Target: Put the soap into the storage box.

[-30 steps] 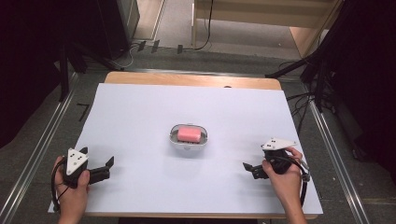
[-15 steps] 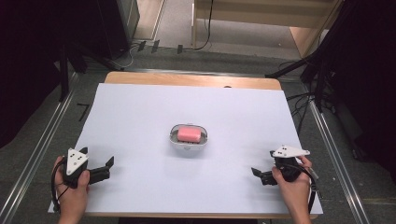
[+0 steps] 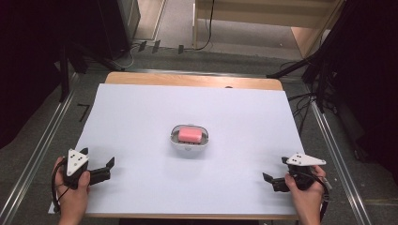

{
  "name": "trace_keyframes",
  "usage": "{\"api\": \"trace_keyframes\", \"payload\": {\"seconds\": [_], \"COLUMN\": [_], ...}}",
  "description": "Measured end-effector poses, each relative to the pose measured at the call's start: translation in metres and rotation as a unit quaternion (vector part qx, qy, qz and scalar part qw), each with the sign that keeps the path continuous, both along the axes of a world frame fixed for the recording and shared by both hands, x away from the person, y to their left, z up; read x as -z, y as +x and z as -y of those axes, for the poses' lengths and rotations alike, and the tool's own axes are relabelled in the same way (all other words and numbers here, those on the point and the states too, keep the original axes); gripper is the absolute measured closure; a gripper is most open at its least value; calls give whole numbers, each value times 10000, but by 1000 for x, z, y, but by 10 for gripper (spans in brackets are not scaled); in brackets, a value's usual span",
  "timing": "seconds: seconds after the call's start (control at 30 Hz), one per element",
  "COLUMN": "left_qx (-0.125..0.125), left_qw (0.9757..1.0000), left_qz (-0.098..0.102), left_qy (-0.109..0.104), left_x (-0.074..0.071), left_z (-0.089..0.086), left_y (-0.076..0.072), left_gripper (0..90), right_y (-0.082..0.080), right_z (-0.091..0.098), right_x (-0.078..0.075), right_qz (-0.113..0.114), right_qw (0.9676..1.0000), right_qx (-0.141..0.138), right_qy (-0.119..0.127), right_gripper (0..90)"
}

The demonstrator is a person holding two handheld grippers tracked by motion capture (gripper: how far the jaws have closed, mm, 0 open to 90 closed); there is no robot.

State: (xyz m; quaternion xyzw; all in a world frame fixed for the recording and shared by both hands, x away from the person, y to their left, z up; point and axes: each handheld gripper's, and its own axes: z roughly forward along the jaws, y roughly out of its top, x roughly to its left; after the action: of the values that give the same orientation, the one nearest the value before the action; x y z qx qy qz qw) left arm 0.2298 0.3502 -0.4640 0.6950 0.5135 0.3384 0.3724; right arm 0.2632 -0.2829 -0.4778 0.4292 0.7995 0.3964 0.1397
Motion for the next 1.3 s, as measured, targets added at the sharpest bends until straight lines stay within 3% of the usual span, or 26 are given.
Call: {"api": "trace_keyframes", "payload": {"seconds": [0.63,0.87,1.17,1.2,1.3], "left_qx": [5,15,7,5,5], "left_qw": [10000,10000,10000,10000,10000], "left_qz": [-14,-27,-9,-12,-11], "left_qy": [-11,-12,-15,-22,-20], "left_x": [0,0,0,0,0], "left_z": [0,-1,0,0,0], "left_y": [0,0,0,0,0], "left_gripper": [37,37,37,37,36], "right_y": [-19,-22,-25,-25,-26], "right_z": [33,39,50,51,52], "right_x": [3,2,7,9,9], "right_qz": [270,418,586,589,652], "right_qw": [9978,9967,9933,9918,9917], "right_qx": [432,522,727,767,774], "right_qy": [434,462,686,835,795], "right_gripper": [11,11,11,11,11]}}
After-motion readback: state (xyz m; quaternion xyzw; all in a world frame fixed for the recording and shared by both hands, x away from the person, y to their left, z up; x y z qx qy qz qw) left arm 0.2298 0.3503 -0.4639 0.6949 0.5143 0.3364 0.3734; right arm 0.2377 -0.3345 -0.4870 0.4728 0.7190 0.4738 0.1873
